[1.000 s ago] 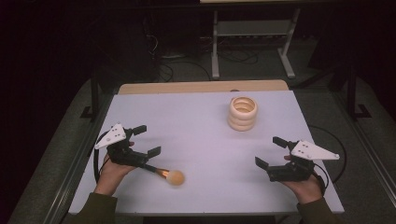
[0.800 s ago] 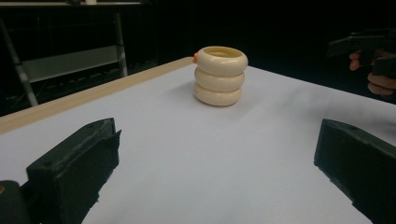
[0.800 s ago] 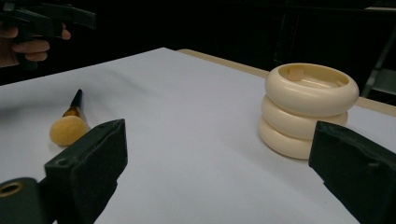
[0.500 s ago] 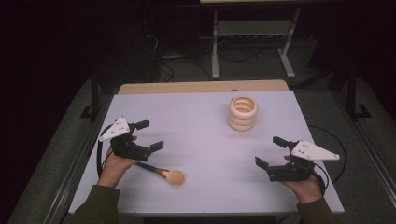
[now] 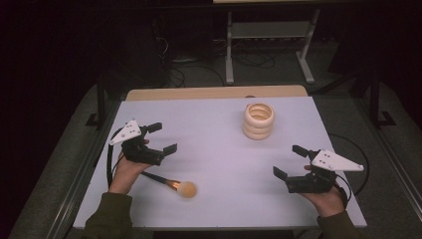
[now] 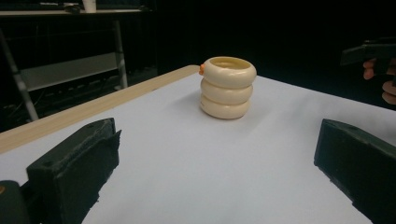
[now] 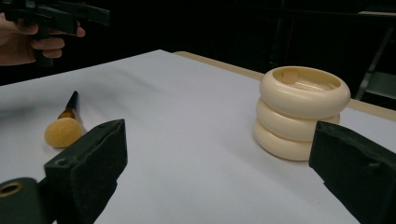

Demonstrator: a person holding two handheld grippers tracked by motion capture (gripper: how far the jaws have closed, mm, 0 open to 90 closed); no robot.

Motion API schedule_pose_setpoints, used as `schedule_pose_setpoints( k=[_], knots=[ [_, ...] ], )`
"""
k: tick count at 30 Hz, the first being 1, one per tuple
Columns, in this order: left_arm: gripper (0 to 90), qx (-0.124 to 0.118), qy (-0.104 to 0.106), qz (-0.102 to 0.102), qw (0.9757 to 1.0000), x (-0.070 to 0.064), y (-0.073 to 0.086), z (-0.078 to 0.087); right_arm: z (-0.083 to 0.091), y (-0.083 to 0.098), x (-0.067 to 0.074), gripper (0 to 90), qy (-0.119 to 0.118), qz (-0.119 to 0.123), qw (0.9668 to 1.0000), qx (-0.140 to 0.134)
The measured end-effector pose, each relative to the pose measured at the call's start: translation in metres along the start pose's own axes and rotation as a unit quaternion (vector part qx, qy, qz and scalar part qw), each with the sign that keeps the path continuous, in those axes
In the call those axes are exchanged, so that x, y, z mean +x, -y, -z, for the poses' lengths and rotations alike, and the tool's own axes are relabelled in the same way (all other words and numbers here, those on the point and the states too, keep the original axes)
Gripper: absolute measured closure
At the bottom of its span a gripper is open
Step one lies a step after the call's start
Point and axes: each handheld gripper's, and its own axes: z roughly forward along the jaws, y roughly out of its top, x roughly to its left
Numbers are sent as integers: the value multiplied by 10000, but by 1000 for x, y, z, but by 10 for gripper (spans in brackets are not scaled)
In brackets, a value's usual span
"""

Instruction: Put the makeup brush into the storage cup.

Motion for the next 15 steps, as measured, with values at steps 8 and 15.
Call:
schedule_pose_setpoints(
  k=[8,15],
  knots=[
    [0,317,10,-20,9995,5,0,0,0,0,0,36,-23,24,10000,13],
    [0,577,45,-93,9983,4,-1,-1,0,0,0,36,-20,55,10000,10]
  ],
)
